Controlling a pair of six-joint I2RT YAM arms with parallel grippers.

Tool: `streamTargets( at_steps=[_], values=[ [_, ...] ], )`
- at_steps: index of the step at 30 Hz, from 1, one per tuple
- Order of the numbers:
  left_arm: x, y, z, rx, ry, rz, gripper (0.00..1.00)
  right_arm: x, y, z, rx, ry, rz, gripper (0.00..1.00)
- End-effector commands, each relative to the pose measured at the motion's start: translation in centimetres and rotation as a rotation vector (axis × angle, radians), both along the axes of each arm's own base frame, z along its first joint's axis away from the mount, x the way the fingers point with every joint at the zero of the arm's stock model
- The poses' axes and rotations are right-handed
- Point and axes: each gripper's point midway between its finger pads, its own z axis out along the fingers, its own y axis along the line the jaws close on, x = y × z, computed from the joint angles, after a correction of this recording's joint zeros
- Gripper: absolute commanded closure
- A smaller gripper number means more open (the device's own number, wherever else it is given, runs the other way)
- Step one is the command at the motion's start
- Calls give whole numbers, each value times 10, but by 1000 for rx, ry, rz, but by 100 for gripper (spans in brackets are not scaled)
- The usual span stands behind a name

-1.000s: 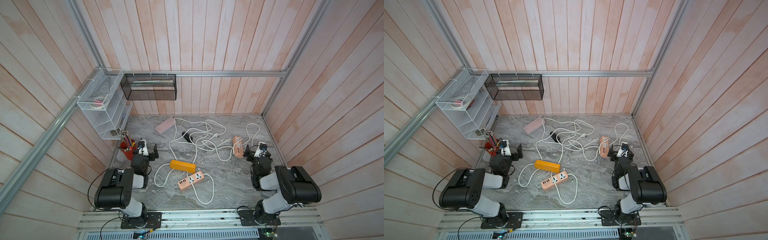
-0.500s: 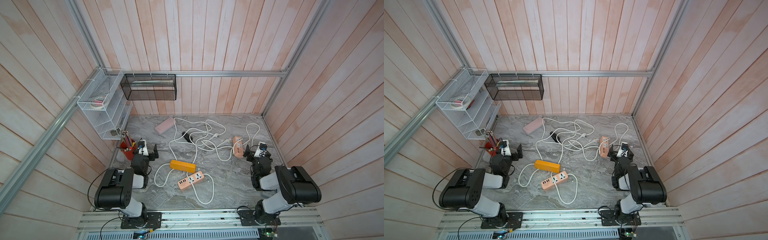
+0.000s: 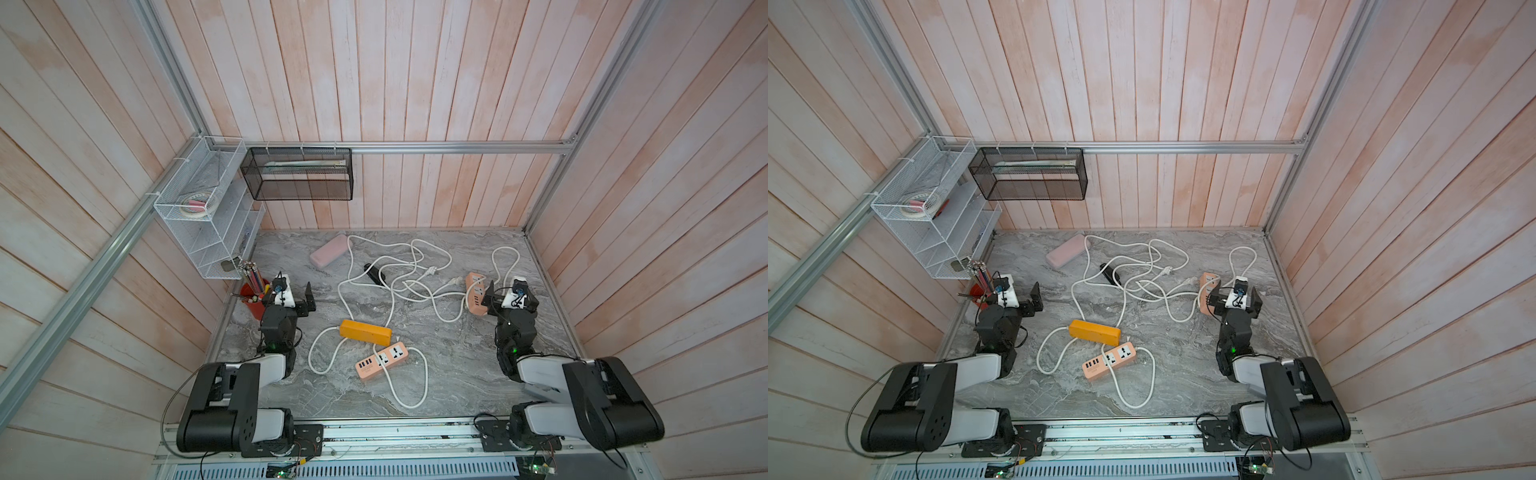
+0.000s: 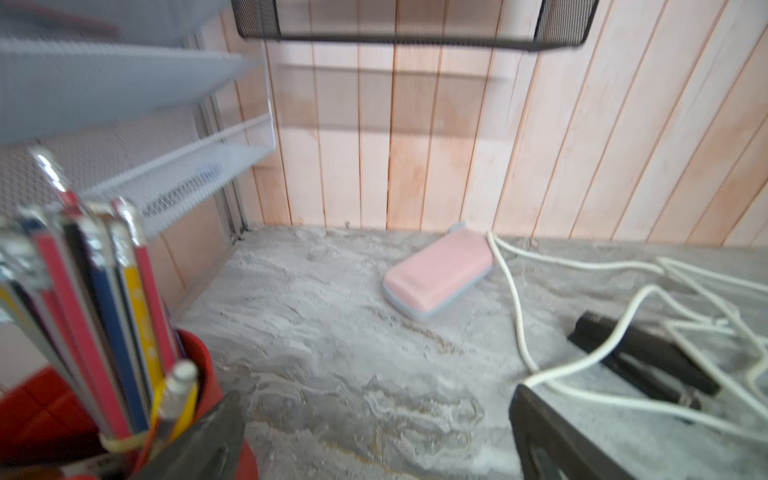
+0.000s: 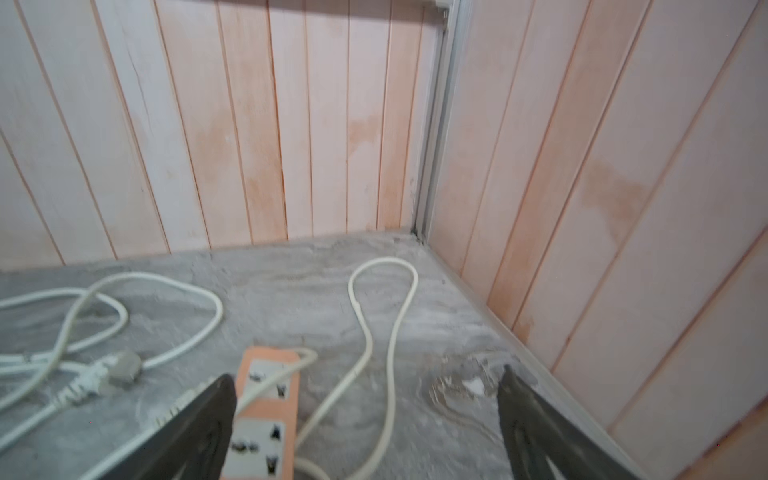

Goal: Wrap the cord around the power strip
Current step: Pick up the power strip from the center of the board.

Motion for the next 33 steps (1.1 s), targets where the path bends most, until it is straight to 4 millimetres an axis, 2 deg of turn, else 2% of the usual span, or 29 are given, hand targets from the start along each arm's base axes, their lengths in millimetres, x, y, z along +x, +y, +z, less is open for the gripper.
streamTargets(
  at_steps=[1,3,4,5,7,8,10,13,15,19,20,25,28,33],
  values=[
    [-2,4,19,-33,79,88,0,6,18,6,133,238,27,2],
    [-3,-2,29,-112,115,81,0,6,37,9,294,252,124,2],
    [-1,-5,36,-168,133,69,0,5,65,11,356,273,318,2],
    [0,-9,38,-223,164,55,0,2,81,14,414,276,450,8],
    [4,-20,44,-384,249,-9,0,-1,112,12,498,336,594,20],
    [7,-31,48,-423,282,-99,0,-3,130,8,493,390,650,21],
    [10,-48,55,-478,339,-244,0,-13,181,-3,386,521,768,20],
    [8,-60,55,-492,408,-300,4,-33,248,-24,197,665,910,16],
    [4,-62,51,-494,439,-294,7,-42,280,-40,119,730,984,15],
    [-7,-65,47,-430,468,-250,9,-45,335,-60,-10,802,1090,15],
    [-9,-64,46,-409,472,-234,9,-45,346,-61,-32,808,1113,15],
    [-20,-53,57,-326,466,-167,9,-54,391,-95,-179,890,1195,16],
    [-22,-44,61,-295,486,-121,9,-57,410,-106,-236,912,1219,17],
    [-23,-41,70,-296,483,-106,9,-65,430,-122,-289,953,1253,22]
  ],
)
